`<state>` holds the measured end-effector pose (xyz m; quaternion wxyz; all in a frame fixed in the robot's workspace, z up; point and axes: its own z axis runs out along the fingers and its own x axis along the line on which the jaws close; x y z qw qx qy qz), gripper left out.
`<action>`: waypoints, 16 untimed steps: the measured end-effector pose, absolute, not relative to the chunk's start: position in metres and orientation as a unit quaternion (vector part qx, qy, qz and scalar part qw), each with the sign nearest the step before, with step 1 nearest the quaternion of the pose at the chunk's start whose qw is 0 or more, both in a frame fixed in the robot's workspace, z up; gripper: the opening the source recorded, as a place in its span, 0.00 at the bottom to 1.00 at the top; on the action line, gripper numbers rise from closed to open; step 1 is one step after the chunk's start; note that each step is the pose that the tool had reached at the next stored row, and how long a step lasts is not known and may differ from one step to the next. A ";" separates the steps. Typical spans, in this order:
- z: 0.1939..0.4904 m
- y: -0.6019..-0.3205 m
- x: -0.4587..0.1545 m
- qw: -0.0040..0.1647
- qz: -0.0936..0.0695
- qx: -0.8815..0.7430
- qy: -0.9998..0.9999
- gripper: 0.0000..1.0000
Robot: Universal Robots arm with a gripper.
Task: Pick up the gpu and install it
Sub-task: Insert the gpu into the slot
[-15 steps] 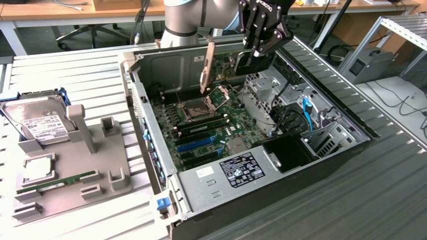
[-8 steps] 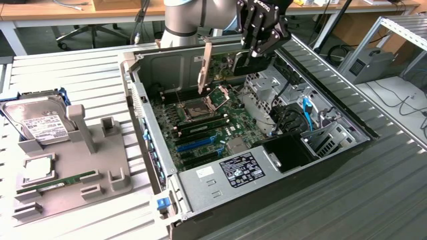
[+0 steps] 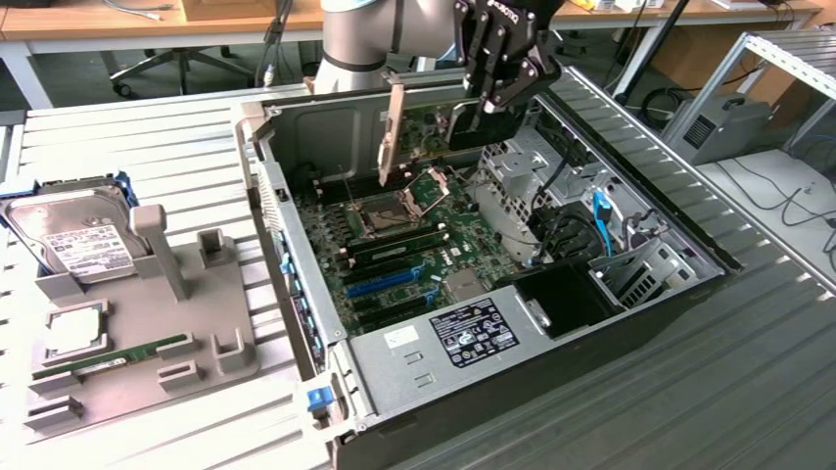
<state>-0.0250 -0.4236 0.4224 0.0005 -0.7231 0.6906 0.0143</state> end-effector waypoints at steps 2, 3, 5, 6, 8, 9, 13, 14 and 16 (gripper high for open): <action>0.422 -0.424 -0.026 0.001 0.014 -0.722 0.691 0.27; 0.422 -0.424 -0.026 0.001 0.014 -0.722 0.692 0.27; 0.422 -0.424 -0.026 0.001 0.014 -0.719 0.695 0.27; 0.422 -0.424 -0.026 0.001 0.014 -0.718 0.696 0.27; 0.422 -0.424 -0.027 0.001 0.014 -0.716 0.698 0.27; 0.422 -0.424 -0.028 0.001 0.014 -0.714 0.700 0.27; 0.422 -0.424 -0.029 0.001 0.014 -0.711 0.704 0.27; 0.422 -0.424 -0.029 0.001 0.014 -0.710 0.704 0.27; 0.422 -0.424 -0.029 0.001 0.014 -0.710 0.704 0.27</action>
